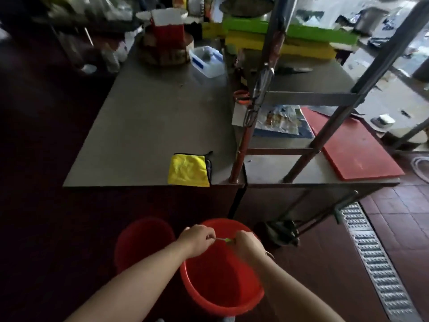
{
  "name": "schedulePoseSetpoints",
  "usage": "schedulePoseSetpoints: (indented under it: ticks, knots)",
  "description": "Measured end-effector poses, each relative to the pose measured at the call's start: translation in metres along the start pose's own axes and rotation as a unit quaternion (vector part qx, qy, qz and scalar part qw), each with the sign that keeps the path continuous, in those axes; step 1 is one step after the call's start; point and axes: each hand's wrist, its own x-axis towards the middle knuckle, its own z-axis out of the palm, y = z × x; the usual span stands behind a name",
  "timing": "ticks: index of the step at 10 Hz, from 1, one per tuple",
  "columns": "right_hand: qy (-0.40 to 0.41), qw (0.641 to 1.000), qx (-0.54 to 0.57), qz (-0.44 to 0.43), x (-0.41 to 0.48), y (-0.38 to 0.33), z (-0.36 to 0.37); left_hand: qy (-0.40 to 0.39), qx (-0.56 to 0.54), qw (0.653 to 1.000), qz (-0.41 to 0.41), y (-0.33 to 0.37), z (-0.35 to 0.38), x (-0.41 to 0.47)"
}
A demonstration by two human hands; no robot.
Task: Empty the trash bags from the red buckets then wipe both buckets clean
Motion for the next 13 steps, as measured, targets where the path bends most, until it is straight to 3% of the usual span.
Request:
schedulePoseSetpoints:
  ticks: [1, 3, 5, 7, 10, 12, 13]
  knots:
    - [-0.044, 0.998, -0.019, -0.040, 0.021, 0.023, 0.021, 0.027, 0.004, 0.999, -0.040, -0.022, 0.043, 0.009]
    - [-0.080, 0.989, -0.077, -0.102, 0.059, 0.067, 0.090, 0.038, 0.053, 0.997, -0.034, -0.064, 0.129, 0.042]
    - [-0.098, 0.983, -0.120, -0.102, 0.138, 0.094, 0.171, 0.052, 0.045, 0.997, -0.035, -0.139, 0.200, 0.112]
    - [-0.094, 0.976, -0.153, -0.120, 0.220, 0.102, 0.234, 0.087, 0.032, 0.994, -0.053, -0.201, 0.246, 0.175]
    - [-0.060, 0.984, -0.096, -0.136, 0.292, 0.100, 0.283, 0.111, 0.051, 0.991, -0.057, -0.254, 0.262, 0.236]
    - [-0.082, 0.986, -0.015, -0.143, 0.278, 0.099, 0.300, 0.048, -0.052, 0.994, -0.083, -0.269, 0.269, 0.230]
    - [-0.139, 0.986, 0.000, -0.090, 0.257, 0.115, 0.315, 0.004, -0.143, 0.983, -0.119, -0.274, 0.283, 0.213]
